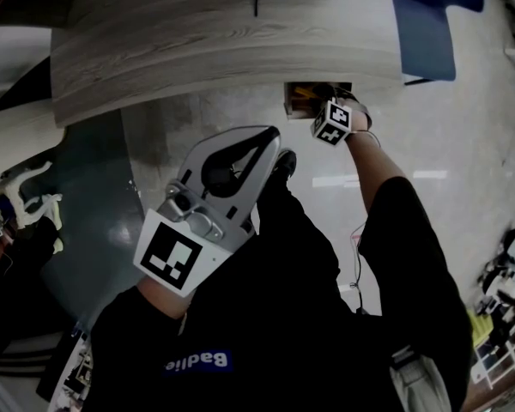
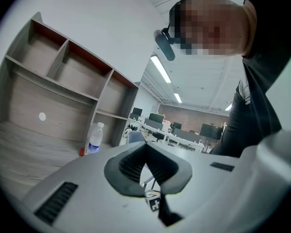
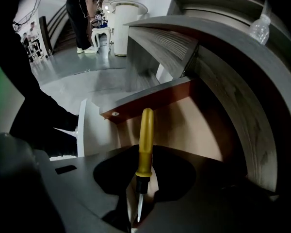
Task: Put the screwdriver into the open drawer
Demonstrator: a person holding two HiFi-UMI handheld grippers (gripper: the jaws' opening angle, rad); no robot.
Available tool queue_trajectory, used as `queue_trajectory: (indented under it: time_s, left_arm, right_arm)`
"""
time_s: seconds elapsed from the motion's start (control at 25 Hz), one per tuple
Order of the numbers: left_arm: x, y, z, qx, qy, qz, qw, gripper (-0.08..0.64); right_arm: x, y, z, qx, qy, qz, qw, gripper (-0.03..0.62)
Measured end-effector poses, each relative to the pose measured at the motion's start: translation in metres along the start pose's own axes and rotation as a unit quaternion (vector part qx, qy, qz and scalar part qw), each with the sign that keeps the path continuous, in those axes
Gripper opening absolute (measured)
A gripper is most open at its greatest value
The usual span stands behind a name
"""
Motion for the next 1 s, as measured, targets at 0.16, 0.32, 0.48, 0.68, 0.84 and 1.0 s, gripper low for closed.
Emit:
queue_trajectory:
  time_s: [0.16, 0.32, 0.48, 0.68, 0.84, 1.0]
  left_arm:
    - [0.000, 0.000, -0.002, 0.000, 0.000, 0.001, 1.0000, -0.002]
    - [-0.001, 0.001, -0.004, 0.001, 0.002, 0.001, 1.0000, -0.002]
    - [0.001, 0.002, -0.006, 0.003, 0.004, 0.004, 1.0000, -0.002]
    - [0.001, 0.002, -0.010, 0.005, 0.008, 0.005, 0.9999, -0.002]
    - [0.001, 0.000, -0.011, 0.001, 0.012, 0.003, 0.9999, -0.002]
    - [-0.001, 0.000, -0.011, -0.001, 0.016, 0.000, 0.9999, -0.002]
  right_arm:
    - [0.001, -0.006, 0.002, 0.008, 0.020, 0.006, 1.000, 0.106]
    - [0.003, -0.011, 0.001, 0.018, 0.026, 0.009, 0.999, 0.106]
    - [0.000, -0.014, -0.001, 0.026, 0.029, 0.013, 0.999, 0.107]
    - [0.000, -0.017, -0.004, 0.032, 0.034, 0.019, 0.999, 0.107]
    - [-0.002, -0.020, -0.004, 0.033, 0.038, 0.021, 0.999, 0.107]
    - [-0.001, -0.018, -0.004, 0.034, 0.044, 0.023, 0.998, 0.109]
Point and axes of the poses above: the fingertips, and each gripper's own axes: y backward along the fingers, x to its left, z out of its top, the point moved 8 cm from there along y, backward along the fingers, and after that the axes turned 7 degrees about y, right-handed, at the moved point
